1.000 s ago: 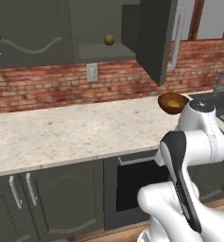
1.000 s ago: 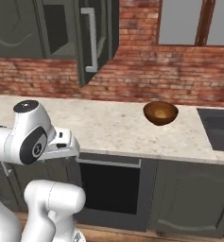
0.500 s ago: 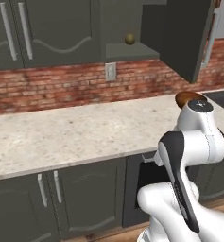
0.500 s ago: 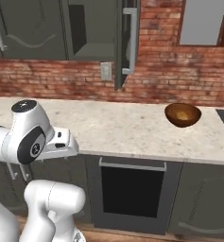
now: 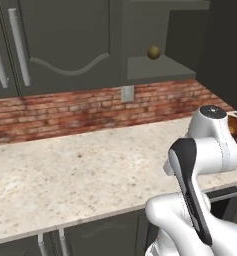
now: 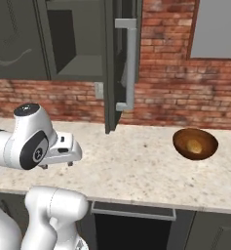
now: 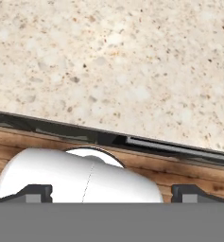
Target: Pick the potatos from the cabinet and place them in one bowl. Pick the pear from the sink and place it in the other bowl.
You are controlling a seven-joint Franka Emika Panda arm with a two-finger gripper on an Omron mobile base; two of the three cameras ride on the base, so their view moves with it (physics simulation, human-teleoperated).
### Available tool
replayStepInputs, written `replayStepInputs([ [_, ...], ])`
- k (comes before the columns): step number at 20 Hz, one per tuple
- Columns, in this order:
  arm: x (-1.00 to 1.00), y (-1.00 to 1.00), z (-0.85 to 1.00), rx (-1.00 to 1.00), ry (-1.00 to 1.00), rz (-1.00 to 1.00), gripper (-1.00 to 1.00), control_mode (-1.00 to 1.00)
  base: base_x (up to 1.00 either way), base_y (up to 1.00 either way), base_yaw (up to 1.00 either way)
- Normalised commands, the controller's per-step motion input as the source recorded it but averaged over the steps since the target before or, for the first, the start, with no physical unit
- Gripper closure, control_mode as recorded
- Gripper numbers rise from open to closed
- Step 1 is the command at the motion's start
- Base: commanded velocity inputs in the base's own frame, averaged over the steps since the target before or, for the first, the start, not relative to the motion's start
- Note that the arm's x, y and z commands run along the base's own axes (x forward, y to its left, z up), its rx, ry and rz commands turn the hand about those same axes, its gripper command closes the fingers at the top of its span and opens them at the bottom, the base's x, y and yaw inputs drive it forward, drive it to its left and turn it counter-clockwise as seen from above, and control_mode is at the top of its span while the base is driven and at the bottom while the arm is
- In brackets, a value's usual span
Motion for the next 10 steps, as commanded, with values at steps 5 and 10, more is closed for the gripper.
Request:
replayStepInputs([
  [5,0.0,0.0,0.0,0.0,0.0,0.0,-1.0,1.0,0.42,-0.41,-0.12],
  [10,0.0,0.0,0.0,0.0,0.0,0.0,-1.0,1.0,0.01,-0.06,-0.05],
])
